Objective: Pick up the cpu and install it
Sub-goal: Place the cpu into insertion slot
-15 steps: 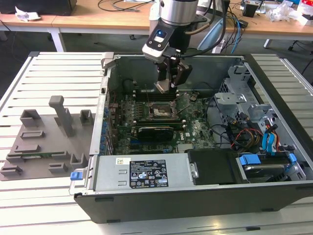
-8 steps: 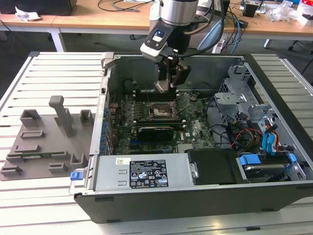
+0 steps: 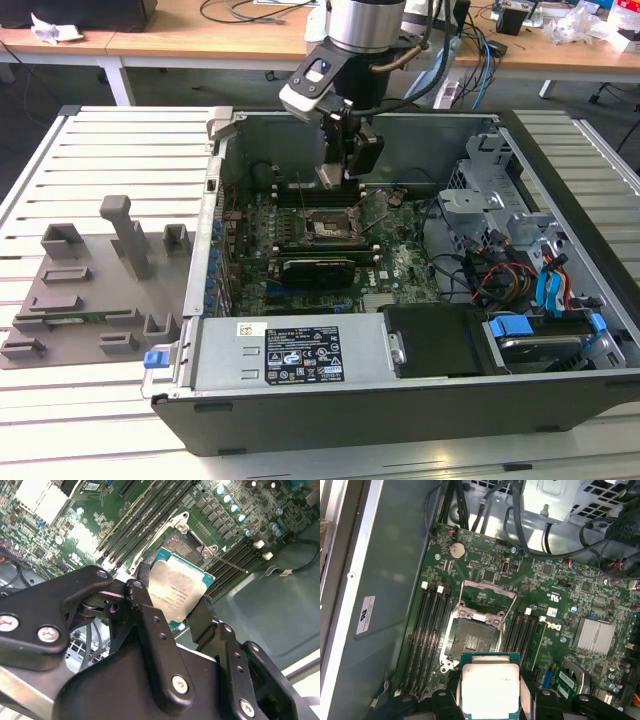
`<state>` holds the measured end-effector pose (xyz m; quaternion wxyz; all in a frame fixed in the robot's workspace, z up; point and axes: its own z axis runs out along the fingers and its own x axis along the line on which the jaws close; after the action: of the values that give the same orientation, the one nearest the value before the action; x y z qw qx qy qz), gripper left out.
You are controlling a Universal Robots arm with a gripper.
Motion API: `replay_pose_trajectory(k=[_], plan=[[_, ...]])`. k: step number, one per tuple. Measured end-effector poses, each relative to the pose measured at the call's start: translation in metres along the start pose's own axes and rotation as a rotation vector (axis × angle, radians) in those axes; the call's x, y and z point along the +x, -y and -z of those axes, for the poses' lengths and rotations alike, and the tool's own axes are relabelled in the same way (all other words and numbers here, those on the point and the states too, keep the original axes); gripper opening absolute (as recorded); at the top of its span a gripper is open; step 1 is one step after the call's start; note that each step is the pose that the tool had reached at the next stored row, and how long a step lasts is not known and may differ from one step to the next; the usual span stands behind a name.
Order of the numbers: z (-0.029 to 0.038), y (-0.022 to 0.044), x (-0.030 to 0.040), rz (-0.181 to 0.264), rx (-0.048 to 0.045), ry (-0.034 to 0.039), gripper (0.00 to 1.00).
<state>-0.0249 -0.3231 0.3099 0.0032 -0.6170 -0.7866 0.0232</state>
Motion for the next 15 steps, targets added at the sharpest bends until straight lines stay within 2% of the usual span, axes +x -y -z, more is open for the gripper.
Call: replay_pose_trajectory(k=[9, 14, 15], plan=[[-0.0001, 0.0, 0.0, -0.098, 0.0024, -0.0039, 0.55], [-0.0003, 0.0, 0.0, -0.175, 0.0042, -0.0069, 0.55], [-0.0003, 0.0, 0.0, -0.177, 0.0043, -0.007, 0.55]])
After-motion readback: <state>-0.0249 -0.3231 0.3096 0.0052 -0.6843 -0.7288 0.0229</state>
